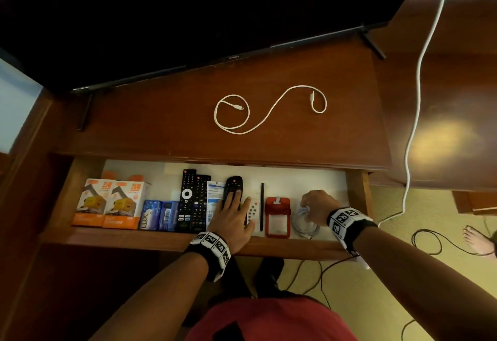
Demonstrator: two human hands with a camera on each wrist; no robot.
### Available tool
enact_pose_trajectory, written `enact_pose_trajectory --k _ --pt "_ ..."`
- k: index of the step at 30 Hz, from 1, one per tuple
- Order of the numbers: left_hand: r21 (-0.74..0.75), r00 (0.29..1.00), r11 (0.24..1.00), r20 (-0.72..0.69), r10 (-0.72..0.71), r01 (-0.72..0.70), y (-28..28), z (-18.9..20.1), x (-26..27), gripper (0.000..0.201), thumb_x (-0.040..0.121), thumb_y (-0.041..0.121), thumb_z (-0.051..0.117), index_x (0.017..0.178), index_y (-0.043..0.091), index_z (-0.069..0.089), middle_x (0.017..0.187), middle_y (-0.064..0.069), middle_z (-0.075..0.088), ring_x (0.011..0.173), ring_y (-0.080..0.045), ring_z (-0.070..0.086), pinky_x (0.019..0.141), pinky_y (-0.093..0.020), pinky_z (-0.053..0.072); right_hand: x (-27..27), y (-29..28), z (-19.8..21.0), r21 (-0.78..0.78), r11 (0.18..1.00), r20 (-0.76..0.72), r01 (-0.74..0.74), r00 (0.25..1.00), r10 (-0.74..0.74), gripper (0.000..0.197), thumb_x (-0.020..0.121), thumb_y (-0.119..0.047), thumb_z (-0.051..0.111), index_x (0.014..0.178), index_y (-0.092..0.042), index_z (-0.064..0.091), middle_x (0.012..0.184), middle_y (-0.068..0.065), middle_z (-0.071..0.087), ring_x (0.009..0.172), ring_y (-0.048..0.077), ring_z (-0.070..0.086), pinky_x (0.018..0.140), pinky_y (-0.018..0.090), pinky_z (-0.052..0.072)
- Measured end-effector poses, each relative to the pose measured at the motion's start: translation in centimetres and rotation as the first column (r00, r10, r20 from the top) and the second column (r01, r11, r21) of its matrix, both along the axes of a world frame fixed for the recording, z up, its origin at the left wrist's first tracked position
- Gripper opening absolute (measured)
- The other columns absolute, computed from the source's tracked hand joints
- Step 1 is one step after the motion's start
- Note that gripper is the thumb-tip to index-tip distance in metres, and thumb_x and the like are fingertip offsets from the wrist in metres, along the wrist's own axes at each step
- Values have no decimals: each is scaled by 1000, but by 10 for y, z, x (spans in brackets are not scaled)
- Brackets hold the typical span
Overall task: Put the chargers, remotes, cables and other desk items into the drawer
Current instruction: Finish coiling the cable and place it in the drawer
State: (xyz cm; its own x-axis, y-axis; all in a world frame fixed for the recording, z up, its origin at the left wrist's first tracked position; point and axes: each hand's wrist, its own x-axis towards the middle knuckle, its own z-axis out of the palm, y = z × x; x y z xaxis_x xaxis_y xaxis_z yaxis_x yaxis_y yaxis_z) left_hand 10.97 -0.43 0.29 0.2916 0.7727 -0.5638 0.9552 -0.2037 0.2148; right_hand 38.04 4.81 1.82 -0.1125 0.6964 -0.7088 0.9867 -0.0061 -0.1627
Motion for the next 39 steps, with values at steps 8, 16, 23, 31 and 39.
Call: enact_pose_trajectory --k 8,16,23,31,39 --pt "-1 1000 1000 8 7 -7 0 -4 -1 71 102 54 27 164 25 7 172 -6 -9 159 -27 -10 128 -51 1 -9 10 47 155 987 -71 50 997 -40 27 92 -38 59 117 -28 64 117 -3 65 104 21 65 82 33 53" --pt "6 999 999 20 38 -38 -1 2 0 71 103 51 30 164 22 7 173 -6 -8 159 -25 -8 128 -49 0 -66 107 115 630 768 -265 119 962 68 28 99 -16 47 115 -23 68 117 9 64 114 32 61 90 42 54" --pt "26 999 999 8 35 -36 1 2 2 73 102 50 33 164 19 11 173 -7 -5 159 -27 -4 128 -50 4 -99 147 89 592 709 94 -384 906 412 38 98 -26 56 136 -25 59 145 8 51 138 31 40 120 52 22" --pt "162 966 968 205 158 -192 26 30 -10 49 106 35 39 151 16 42 160 -8 38 149 -27 30 119 -48 28 -100 120 106 737 593 -19 -324 867 497 26 86 4 59 100 -14 71 102 8 67 102 34 62 99 45 44" --pt "614 886 684 451 106 -394 103 168 -32 55 85 38 71 131 20 47 133 -5 43 119 -21 41 101 -38 38 -109 72 185 878 479 -282 -27 779 560 27 87 -3 46 103 -11 67 99 8 62 80 26 59 63 41 55"
